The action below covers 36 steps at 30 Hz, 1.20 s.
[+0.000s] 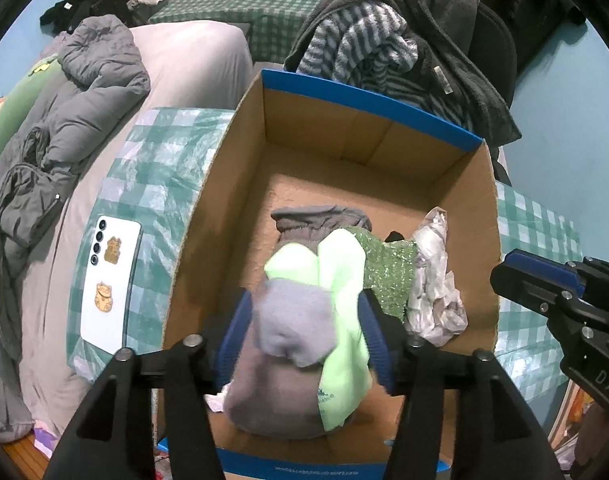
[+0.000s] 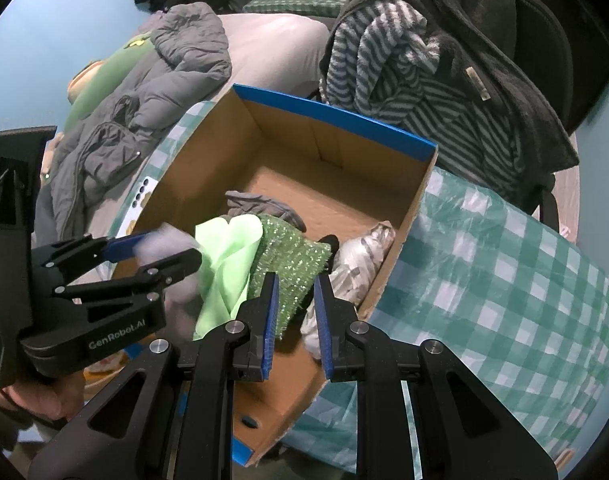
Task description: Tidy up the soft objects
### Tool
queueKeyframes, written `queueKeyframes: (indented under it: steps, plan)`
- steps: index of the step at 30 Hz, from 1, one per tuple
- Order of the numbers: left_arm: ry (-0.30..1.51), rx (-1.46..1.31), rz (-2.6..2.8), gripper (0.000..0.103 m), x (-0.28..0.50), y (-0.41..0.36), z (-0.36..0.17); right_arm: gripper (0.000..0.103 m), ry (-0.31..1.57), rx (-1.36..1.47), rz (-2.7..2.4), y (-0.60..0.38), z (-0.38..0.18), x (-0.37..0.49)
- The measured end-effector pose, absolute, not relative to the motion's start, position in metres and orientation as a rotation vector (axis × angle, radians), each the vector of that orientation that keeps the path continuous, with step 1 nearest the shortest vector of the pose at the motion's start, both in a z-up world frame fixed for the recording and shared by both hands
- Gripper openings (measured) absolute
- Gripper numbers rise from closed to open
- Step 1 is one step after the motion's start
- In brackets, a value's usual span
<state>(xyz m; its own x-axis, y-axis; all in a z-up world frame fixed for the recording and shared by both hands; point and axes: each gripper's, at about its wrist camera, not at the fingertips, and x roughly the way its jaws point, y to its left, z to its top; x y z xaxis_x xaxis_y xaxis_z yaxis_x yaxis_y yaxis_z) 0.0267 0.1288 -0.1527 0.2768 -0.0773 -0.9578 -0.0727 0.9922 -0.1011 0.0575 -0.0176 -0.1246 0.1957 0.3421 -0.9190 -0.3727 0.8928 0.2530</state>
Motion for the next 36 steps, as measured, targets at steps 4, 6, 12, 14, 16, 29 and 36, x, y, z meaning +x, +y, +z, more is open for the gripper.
queueKeyframes:
  steps: [4,6,12,14,16,29,36]
  plan:
    - [1.286,-0.121,-0.013,0.069,0.026,0.127,-0.146,0.018,1.273,-0.024,0.496,-0.019,-0.122,0.056]
    - [1.277,-0.115,-0.02,0.069,0.025,0.125,-0.141,0.018,1.271,-0.023,0.495,-0.02,-0.12,0.055]
    - [1.263,-0.101,-0.054,0.069,0.02,0.116,-0.123,0.018,1.267,-0.021,0.492,-0.023,-0.114,0.051]
    - [1.255,-0.096,-0.06,0.069,0.017,0.114,-0.117,0.018,1.267,-0.02,0.49,-0.026,-0.111,0.05]
    - [1.248,-0.091,-0.068,0.07,0.014,0.111,-0.111,0.018,1.266,-0.015,0.487,-0.029,-0.108,0.049]
    - [1.205,-0.1,-0.042,0.074,-0.003,0.106,-0.073,0.057,1.21,0.019,0.43,-0.06,-0.077,0.038]
    - [1.181,-0.106,-0.06,0.081,-0.011,0.093,-0.059,0.061,1.204,0.03,0.424,-0.078,-0.065,0.032]
